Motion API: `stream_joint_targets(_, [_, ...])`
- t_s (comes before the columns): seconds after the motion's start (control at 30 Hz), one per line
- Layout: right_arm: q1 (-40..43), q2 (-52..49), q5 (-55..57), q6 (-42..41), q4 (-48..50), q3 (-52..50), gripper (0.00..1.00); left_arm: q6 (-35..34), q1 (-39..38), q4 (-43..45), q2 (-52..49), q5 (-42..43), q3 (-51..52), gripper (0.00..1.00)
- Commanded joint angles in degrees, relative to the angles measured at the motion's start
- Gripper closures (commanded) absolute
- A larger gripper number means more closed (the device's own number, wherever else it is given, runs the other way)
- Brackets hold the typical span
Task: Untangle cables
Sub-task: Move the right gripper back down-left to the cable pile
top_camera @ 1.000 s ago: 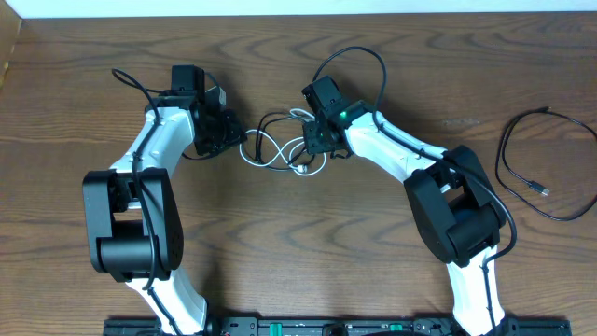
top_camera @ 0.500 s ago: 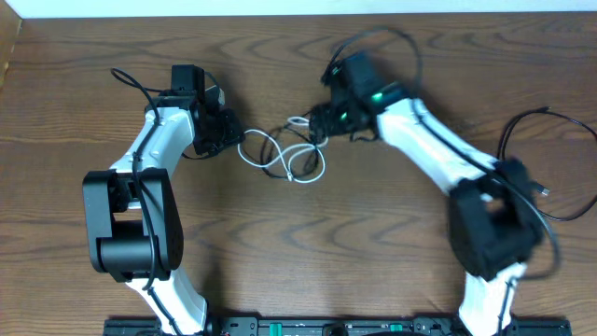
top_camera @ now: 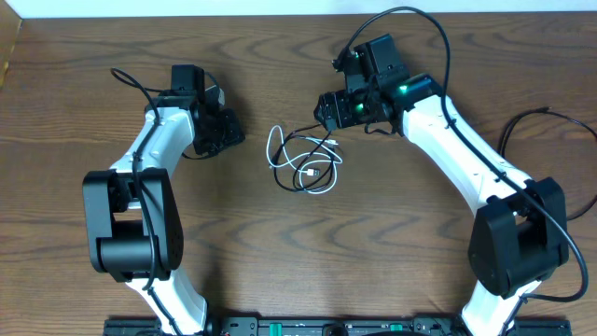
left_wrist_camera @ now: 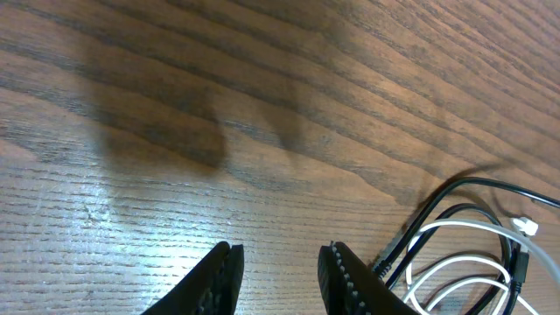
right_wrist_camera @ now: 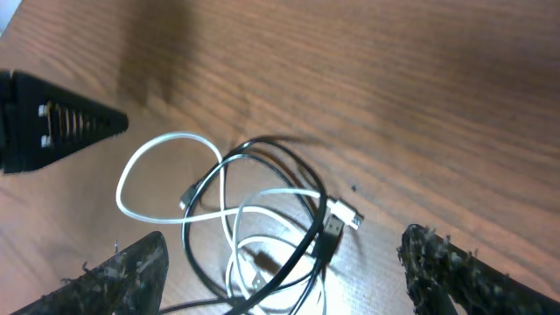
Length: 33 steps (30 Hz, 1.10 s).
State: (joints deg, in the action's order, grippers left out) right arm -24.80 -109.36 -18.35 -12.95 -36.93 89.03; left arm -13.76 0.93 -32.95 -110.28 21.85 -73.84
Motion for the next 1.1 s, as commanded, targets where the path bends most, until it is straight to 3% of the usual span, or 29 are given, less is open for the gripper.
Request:
stream_joint_targets(0.0, [-0.1,-0.1,-3.0,0.8,-1.3,-0.2,0.19,-0.6,-0.2,0.0,0.0,-0.9,0.8,0.66])
stream_joint_targets(0.17, [-0.2,-0.2,-2.5,0.8,-4.8,-0.2,0.25,-1.6,-0.2,0.0,0.0,-0.9,0.8,0.66])
stream_joint_targets(0.6, [1.0,-0.5,3.5,-0.3,-9.3,-0.3,0.28,-1.6,-0.6,0.0,0.0,1.0,0.8,0.66])
stream_joint_targets(0.87, [1.1,-0.6,3.6,-4.3,-9.6,-1.2,0.37,-1.6,-4.3,0.3,0.0,1.5,0.8,0.59])
stream_joint_targets(1.07, [1.1,-0.6,6.8,-7.5,-9.1,-5.3,0.38,-1.6,-7.3,0.6,0.0,1.4,0.8,0.59])
